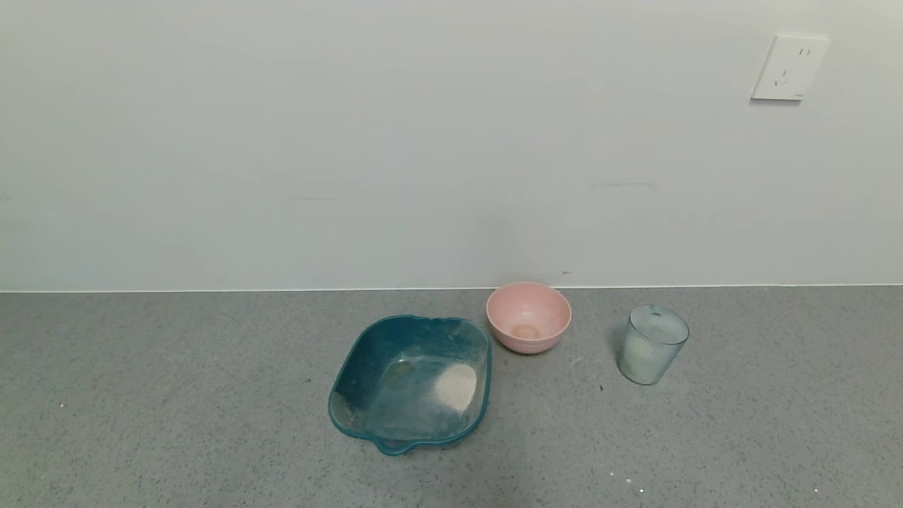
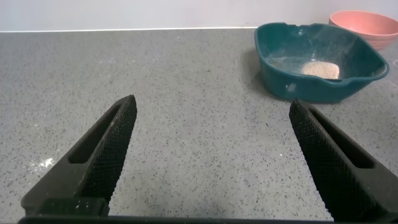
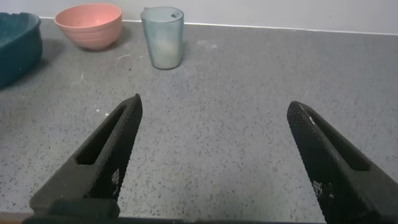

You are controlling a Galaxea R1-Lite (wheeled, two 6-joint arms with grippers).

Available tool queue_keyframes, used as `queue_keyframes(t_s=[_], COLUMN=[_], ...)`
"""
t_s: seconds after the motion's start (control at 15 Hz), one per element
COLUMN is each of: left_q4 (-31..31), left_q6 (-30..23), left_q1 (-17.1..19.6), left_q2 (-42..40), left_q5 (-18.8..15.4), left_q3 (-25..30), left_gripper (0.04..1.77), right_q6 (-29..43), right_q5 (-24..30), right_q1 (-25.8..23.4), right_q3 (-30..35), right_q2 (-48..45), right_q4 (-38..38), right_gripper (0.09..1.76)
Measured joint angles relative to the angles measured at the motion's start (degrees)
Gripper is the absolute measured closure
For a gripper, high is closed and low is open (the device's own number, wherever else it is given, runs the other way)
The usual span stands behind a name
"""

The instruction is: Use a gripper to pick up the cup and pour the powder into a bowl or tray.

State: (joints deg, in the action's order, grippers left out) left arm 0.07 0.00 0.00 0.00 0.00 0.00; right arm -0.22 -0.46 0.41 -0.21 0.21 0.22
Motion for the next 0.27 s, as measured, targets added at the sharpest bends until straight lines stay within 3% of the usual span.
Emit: queue_keyframes(t_s=[0.27], left_q4=[0.0], left_q6=[0.0], left_q1=[0.0], left_q2=[0.0], left_q5=[0.0], left_q3=[0.0], left_gripper=[0.05], right_q6=[0.22], right_q5=[0.02], right_q1=[-0.04], right_q3=[0.18], right_q2=[-0.21], right_q4=[-0.04], right_gripper=[0.15])
